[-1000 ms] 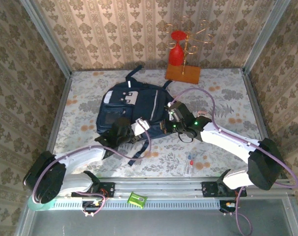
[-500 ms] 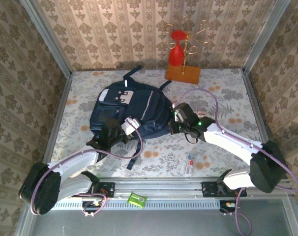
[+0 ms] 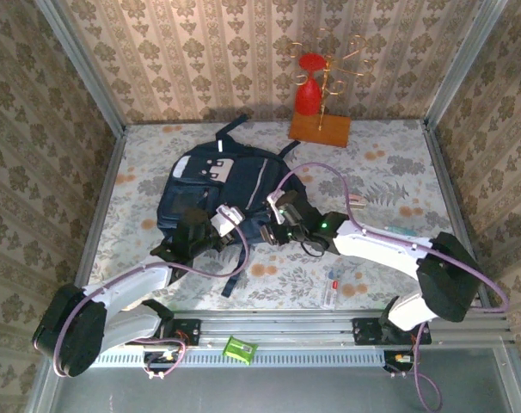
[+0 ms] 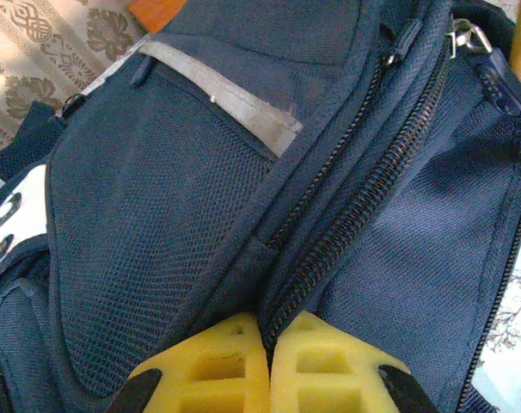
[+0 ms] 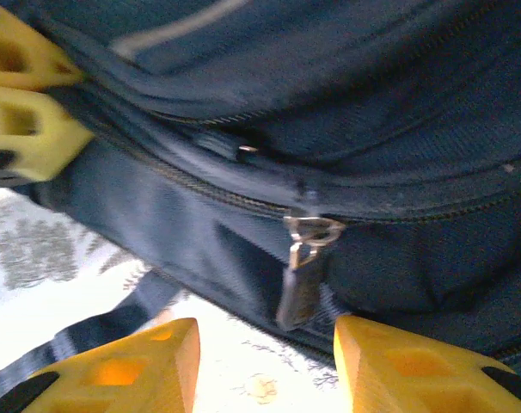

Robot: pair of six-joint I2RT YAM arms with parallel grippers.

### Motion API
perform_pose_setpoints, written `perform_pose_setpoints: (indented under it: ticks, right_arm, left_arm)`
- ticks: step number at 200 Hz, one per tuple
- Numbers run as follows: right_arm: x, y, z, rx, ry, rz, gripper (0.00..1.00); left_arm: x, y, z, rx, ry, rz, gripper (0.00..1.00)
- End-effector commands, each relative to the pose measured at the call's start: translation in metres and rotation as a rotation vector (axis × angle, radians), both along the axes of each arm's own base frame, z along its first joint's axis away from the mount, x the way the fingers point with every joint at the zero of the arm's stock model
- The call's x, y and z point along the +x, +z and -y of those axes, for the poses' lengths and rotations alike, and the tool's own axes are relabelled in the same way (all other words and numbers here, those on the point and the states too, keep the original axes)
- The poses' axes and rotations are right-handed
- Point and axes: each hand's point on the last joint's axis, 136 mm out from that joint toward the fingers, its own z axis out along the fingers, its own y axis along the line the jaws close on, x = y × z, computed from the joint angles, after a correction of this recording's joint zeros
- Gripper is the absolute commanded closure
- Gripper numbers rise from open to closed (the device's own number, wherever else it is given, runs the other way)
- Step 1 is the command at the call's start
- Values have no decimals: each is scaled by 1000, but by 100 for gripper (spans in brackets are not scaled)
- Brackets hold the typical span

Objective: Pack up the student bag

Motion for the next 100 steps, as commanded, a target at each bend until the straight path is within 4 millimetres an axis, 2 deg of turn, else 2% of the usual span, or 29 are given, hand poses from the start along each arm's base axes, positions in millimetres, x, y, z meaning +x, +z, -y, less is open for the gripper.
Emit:
perform_pose_setpoints:
  ticks: [1, 48, 88, 100]
  right_arm:
    - [19, 9, -1, -44, -57, 76, 54]
    - [32, 3, 0, -88, -99, 119, 60]
    - [45, 8, 4, -131, -132, 177, 74]
    - [46, 9, 6, -139, -132, 188, 81]
  left_arm:
    - [7, 35, 4, -120, 23, 70, 100]
    - [7, 35, 4, -119, 19, 68, 100]
    - [6, 34, 3, -118, 22, 67, 100]
    - [7, 34, 2, -116, 25, 70, 100]
